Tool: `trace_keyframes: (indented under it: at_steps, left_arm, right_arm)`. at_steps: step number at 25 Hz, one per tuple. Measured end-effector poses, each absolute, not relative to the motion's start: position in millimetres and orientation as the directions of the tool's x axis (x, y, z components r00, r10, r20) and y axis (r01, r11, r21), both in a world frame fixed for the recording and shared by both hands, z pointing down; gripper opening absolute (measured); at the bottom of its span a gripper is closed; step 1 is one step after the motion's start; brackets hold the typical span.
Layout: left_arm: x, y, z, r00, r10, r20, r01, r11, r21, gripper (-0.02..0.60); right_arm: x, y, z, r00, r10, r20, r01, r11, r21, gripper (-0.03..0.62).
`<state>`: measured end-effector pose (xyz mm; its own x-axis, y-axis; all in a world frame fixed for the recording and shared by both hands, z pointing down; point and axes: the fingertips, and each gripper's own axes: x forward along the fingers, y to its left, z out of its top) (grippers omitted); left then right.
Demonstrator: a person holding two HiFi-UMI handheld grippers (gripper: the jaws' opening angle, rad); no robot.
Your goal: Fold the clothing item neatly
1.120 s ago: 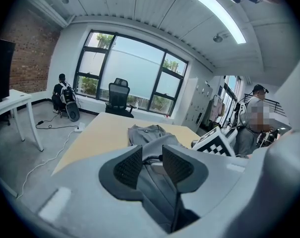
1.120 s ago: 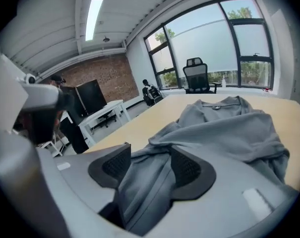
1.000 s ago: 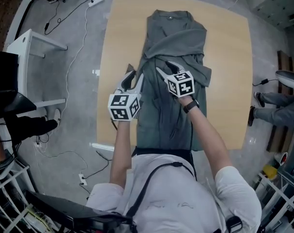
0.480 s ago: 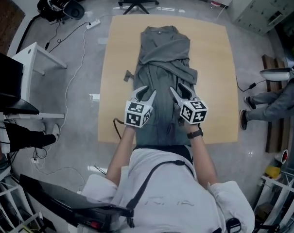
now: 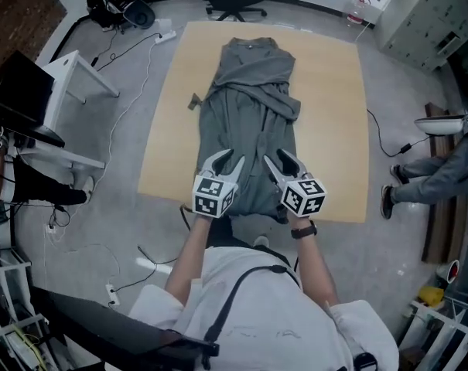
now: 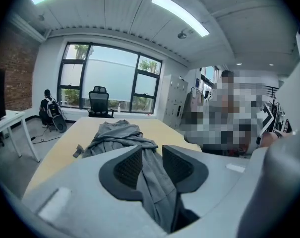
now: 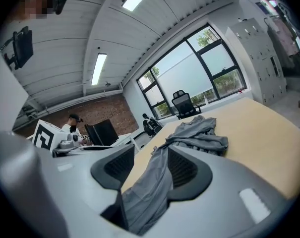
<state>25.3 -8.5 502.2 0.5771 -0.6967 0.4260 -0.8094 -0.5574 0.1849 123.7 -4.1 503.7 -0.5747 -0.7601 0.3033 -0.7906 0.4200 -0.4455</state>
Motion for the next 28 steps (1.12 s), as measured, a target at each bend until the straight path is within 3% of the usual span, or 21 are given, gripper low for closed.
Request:
trace_keyframes:
  at_steps: [8, 28]
  left_arm:
    - [46, 77, 510, 0.540, -0.692, 0.480, -0.829, -0.537, 0.159, 0.132]
    - [-37, 140, 575, 0.505, -0.617, 0.604, -0.840, -0.513, 0.178, 0.132]
  right_arm:
    - [143, 73, 517, -0.608, -0.716, 0.342, -0.770, 0.428, -0.472, 0.206]
    - [119, 148, 592, -0.531, -0.662, 0.529, -0.844, 0.356, -0.402, 0.212]
